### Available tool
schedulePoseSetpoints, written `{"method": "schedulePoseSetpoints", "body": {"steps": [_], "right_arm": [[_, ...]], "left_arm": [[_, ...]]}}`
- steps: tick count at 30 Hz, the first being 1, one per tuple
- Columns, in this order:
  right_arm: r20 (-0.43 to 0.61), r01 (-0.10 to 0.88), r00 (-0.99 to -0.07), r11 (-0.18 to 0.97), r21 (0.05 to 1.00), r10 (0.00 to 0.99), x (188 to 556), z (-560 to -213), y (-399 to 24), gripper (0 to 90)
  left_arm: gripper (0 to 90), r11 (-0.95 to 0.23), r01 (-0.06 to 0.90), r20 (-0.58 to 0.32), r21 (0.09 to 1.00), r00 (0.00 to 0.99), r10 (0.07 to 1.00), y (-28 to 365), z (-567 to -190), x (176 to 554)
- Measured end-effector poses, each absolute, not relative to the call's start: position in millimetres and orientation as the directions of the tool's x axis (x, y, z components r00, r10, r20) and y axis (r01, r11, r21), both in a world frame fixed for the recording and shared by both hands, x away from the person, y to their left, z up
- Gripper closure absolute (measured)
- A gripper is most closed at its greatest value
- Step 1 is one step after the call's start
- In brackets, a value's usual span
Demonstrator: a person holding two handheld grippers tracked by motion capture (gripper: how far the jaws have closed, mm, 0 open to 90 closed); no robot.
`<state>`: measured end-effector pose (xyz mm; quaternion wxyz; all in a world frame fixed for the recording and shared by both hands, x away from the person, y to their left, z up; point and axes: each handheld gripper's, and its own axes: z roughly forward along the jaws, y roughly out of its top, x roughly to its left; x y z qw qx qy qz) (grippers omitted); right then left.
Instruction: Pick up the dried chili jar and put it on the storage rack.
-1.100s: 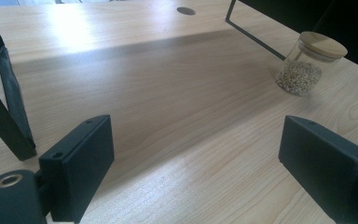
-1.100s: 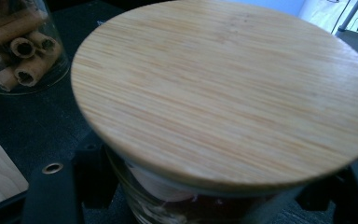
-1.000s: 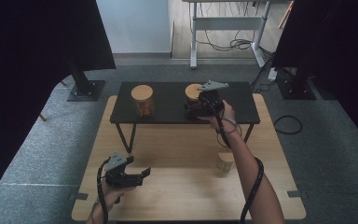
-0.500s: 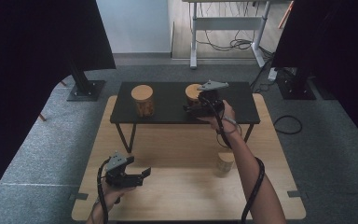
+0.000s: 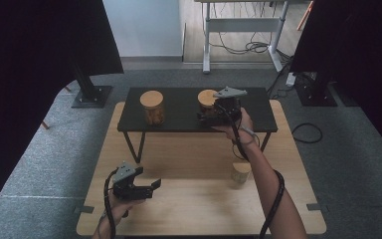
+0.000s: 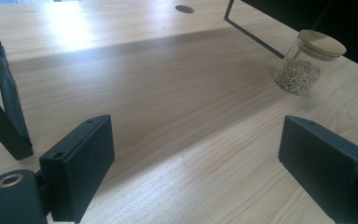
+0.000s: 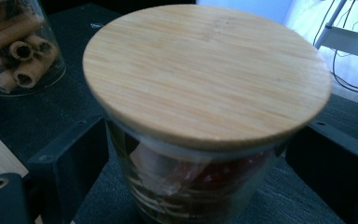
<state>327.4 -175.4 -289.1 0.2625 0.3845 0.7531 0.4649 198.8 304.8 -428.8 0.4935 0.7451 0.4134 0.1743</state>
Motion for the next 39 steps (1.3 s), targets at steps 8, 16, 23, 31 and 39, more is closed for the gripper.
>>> {"method": "schedulePoseSetpoints", "body": {"steps": [8, 16, 23, 31, 39], "right_arm": [[-0.044, 0.331, -0.565, 0.274, 0.903, 0.824, 318.8, -290.9, -176.0, 3.2], [-0.046, 0.320, -0.557, 0.265, 0.910, 0.829, 307.1, -291.9, -175.4, 2.4], [-0.053, 0.314, -0.547, 0.264, 0.912, 0.835, 297.4, -293.7, -174.8, 1.4], [-0.058, 0.297, -0.560, 0.265, 0.917, 0.827, 283.5, -297.0, -181.0, 1.4], [-0.055, 0.289, -0.569, 0.262, 0.921, 0.820, 269.4, -303.7, -190.9, 1.4]], "left_arm": [[9.8, -0.175, 0.445, -0.147, 0.878, 0.600, 0.787, 303.9, -428.8, 199.6], [9.8, -0.175, 0.442, -0.145, 0.880, 0.601, 0.786, 304.0, -428.0, 199.4], [9.8, -0.169, 0.443, -0.149, 0.880, 0.596, 0.789, 305.0, -428.8, 199.2], [9.7, -0.174, 0.445, -0.148, 0.878, 0.598, 0.788, 304.7, -429.3, 200.8], [9.7, -0.173, 0.446, -0.149, 0.878, 0.599, 0.787, 305.4, -429.6, 201.2]]}}
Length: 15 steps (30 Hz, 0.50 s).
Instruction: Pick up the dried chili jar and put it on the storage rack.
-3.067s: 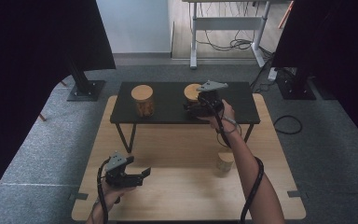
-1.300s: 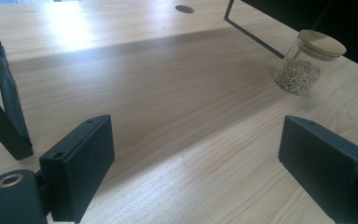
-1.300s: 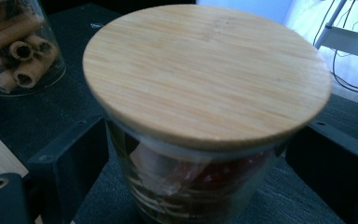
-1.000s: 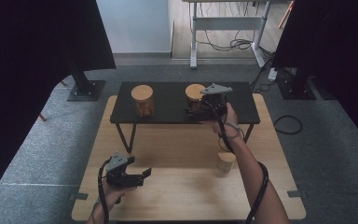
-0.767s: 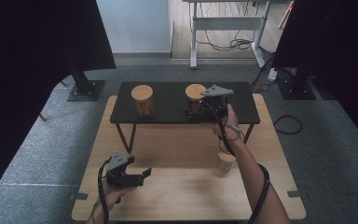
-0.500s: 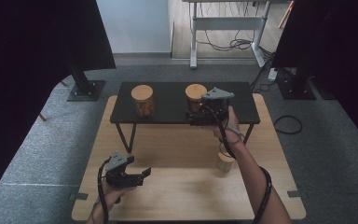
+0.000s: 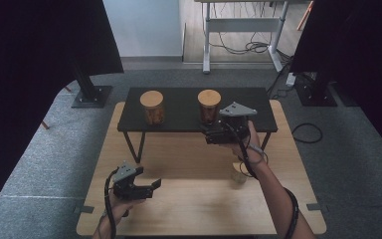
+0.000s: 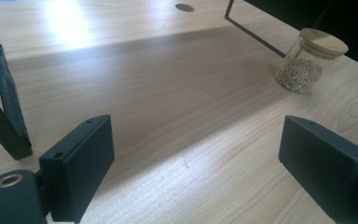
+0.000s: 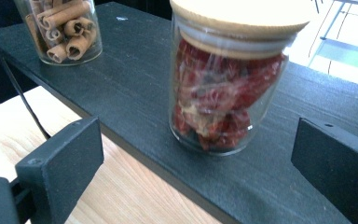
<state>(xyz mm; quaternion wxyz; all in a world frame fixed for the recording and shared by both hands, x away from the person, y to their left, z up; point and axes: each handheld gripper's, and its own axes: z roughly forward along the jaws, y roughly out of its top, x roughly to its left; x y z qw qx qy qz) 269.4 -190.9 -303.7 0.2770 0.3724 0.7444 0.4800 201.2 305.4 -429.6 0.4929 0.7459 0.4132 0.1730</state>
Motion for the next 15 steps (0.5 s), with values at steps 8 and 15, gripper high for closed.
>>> {"method": "schedulePoseSetpoints", "body": {"steps": [8, 15], "right_arm": [[-0.039, 0.289, -0.568, 0.244, 0.926, 0.822, 259.2, -312.7, -201.6, 1.4], [-0.019, 0.291, -0.570, 0.223, 0.930, 0.821, 245.8, -324.9, -213.5, 1.4]], "left_arm": [[9.7, -0.171, 0.444, -0.149, 0.880, 0.599, 0.787, 305.4, -429.8, 200.9], [9.7, -0.176, 0.445, -0.147, 0.878, 0.600, 0.787, 304.8, -430.3, 201.4]]}}
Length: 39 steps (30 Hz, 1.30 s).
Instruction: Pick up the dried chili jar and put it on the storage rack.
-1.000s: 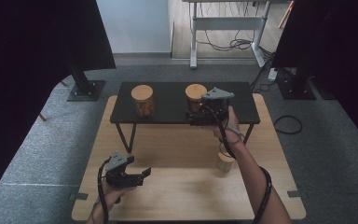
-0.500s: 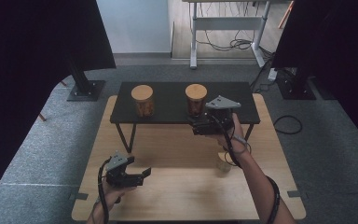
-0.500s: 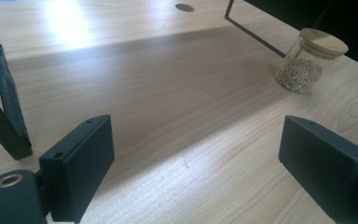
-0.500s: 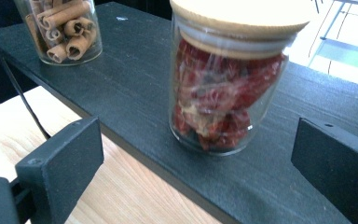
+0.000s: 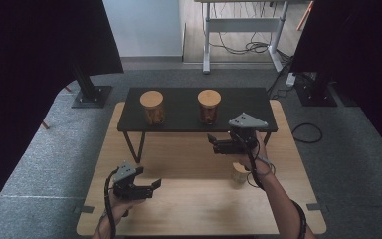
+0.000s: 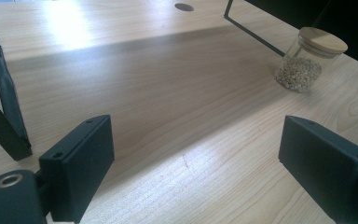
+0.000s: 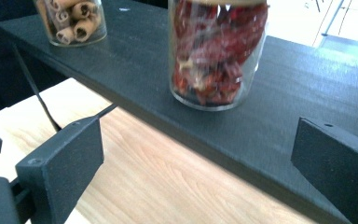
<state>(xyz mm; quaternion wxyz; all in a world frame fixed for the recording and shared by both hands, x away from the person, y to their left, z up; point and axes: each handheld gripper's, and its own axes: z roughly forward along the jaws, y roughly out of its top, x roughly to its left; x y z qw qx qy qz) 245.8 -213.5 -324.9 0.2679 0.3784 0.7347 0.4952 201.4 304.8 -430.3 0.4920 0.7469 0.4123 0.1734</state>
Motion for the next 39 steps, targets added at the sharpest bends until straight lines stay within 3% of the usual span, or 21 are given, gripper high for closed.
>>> {"method": "schedulePoseSetpoints", "body": {"steps": [20, 39], "right_arm": [[0.076, 0.322, -0.583, 0.144, 0.936, 0.809, 212.2, -377.7, -245.4, 1.5], [0.103, 0.368, -0.623, 0.175, 0.913, 0.775, 190.9, -442.8, -233.9, 1.5]], "left_arm": [[9.7, -0.187, 0.460, -0.147, 0.868, 0.597, 0.788, 302.9, -432.9, 204.3], [9.6, -0.176, 0.463, -0.150, 0.869, 0.584, 0.798, 306.5, -433.4, 201.6]]}}
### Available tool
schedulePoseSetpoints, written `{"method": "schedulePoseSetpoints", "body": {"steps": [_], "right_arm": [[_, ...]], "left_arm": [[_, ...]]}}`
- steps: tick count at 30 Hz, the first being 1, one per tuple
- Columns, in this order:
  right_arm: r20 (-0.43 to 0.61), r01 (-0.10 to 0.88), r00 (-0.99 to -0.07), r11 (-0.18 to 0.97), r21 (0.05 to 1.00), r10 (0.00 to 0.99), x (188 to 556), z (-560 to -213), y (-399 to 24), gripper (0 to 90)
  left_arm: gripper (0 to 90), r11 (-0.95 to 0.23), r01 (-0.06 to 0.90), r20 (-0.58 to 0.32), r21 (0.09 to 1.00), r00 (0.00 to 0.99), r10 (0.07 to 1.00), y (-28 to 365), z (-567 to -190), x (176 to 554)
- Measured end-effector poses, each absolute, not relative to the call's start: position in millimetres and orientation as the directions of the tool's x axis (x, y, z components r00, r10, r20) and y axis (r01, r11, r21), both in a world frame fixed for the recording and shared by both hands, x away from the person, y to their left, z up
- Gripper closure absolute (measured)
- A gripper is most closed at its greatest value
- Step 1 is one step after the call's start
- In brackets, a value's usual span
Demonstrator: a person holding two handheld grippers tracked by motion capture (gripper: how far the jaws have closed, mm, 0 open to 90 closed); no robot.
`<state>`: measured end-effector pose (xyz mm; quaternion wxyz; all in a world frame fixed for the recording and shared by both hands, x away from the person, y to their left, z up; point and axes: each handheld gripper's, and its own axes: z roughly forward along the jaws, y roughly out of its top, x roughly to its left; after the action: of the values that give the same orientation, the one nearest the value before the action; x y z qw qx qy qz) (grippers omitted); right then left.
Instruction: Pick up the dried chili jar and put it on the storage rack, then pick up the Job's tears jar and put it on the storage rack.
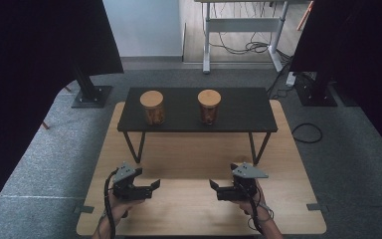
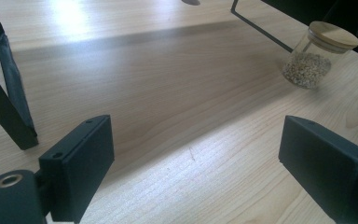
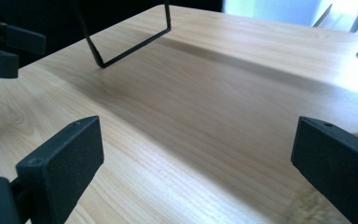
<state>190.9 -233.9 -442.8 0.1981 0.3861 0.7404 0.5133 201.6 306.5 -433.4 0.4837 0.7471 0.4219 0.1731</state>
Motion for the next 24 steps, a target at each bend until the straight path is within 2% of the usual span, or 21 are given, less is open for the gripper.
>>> {"method": "schedulePoseSetpoints", "body": {"steps": [24], "right_arm": [[0.106, 0.377, -0.621, 0.178, 0.909, 0.777, 188.6, -451.0, -230.1, 0.2]], "left_arm": [[9.6, -0.174, 0.471, -0.157, 0.865, 0.583, 0.797, 307.6, -435.4, 204.4]]}}
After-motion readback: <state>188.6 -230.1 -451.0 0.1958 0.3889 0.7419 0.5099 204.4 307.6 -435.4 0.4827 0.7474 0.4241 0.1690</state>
